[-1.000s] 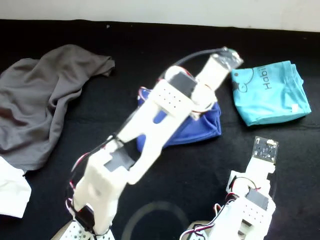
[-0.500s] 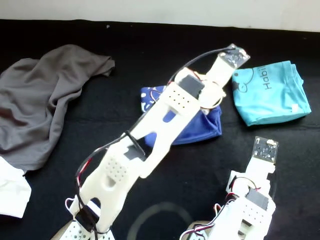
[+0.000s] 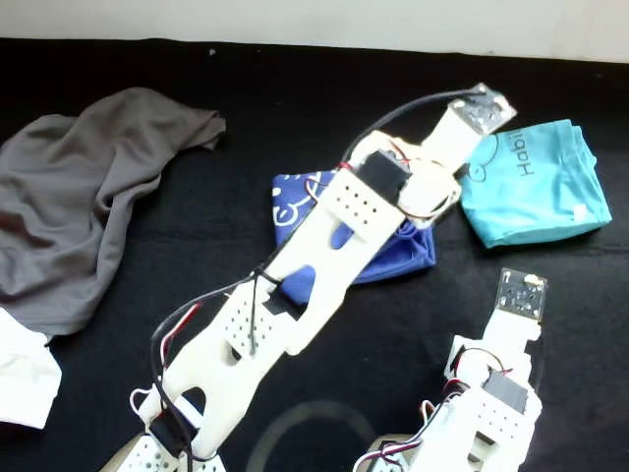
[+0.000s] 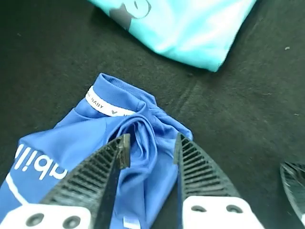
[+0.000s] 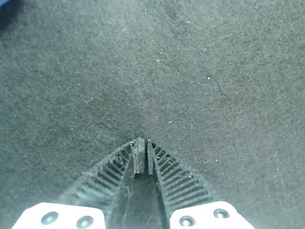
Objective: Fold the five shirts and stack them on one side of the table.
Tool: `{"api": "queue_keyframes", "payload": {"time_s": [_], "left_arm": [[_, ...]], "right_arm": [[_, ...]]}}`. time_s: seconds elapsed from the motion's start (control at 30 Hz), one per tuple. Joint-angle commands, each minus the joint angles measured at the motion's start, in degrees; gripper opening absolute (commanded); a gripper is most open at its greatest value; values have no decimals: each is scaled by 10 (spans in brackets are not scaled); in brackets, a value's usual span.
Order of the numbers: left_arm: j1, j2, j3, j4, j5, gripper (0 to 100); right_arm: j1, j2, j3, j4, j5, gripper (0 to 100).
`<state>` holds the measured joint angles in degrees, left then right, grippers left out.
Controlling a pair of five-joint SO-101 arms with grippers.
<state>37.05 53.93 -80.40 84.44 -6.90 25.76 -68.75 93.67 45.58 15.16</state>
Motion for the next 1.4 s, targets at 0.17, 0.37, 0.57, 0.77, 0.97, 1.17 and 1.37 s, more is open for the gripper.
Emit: {"api": "queue_keyframes", "payload": {"time_s": [0.17,0.37,0.57,0.77,0.97,1.17,1.37], "left_arm": [[-69,-1,-80,97,3,5],[-110,59,-2,98,3,9],[-87,124,-1,89,3,9],[-15,115,-2,93,4,9],[72,37,-1,131,4,9],[67,-21,-1,132,1,9],[-38,-28,2,119,2,9]], "right_arm": [[-2,-1,6,-3,-5,7],[-2,-1,6,-3,-5,7],[-2,-1,6,-3,-5,7],[-2,-1,6,-3,-5,7],[-2,-1,6,-3,-5,7],[-2,-1,6,-3,-5,7],[-2,-1,6,-3,-5,7]]}}
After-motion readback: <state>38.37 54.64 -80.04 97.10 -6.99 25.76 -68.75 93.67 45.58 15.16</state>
